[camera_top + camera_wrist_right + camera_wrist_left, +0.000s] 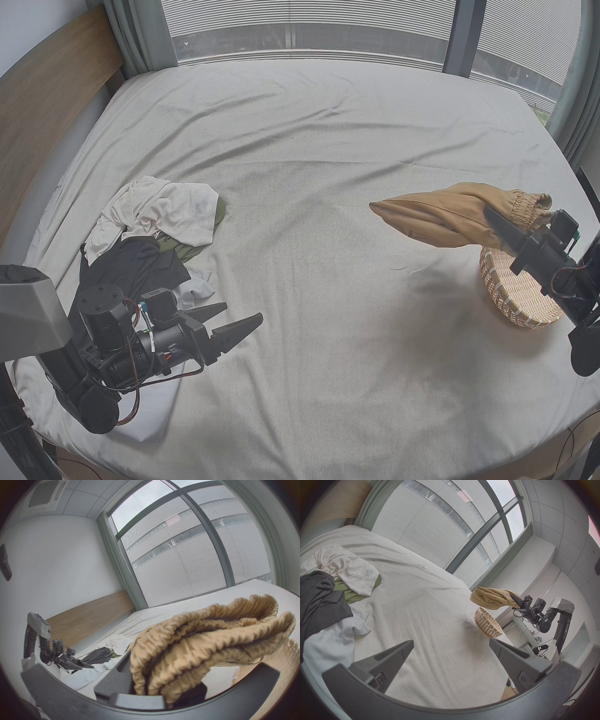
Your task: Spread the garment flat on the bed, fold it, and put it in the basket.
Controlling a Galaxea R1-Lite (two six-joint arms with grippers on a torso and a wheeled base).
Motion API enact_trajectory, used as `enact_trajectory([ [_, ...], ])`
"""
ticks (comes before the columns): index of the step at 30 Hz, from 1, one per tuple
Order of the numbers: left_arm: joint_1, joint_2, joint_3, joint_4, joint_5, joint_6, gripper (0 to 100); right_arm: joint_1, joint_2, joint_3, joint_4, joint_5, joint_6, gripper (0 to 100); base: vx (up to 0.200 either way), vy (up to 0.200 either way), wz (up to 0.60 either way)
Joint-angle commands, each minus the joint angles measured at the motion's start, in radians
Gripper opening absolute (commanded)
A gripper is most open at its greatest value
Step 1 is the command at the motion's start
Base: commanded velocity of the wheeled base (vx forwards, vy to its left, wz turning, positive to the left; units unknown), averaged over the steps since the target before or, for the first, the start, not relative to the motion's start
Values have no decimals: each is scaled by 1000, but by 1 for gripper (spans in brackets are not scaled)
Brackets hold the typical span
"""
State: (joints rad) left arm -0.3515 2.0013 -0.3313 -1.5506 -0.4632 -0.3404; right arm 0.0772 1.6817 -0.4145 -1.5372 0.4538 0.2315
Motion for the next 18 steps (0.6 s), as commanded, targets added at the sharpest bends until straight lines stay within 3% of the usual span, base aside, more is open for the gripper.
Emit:
enact_trajectory([
  [1,0,2,0,-2,0,0,100,-88,4,-14,3,0,-49,0,0,0,0],
  [8,0,2,0,0,0,0,100,-220,16,-30,40,5,-129,0,0,0,0],
  [18,-4,2,0,0,0,0,100,-323,15,-32,97,5,-192,0,0,0,0],
])
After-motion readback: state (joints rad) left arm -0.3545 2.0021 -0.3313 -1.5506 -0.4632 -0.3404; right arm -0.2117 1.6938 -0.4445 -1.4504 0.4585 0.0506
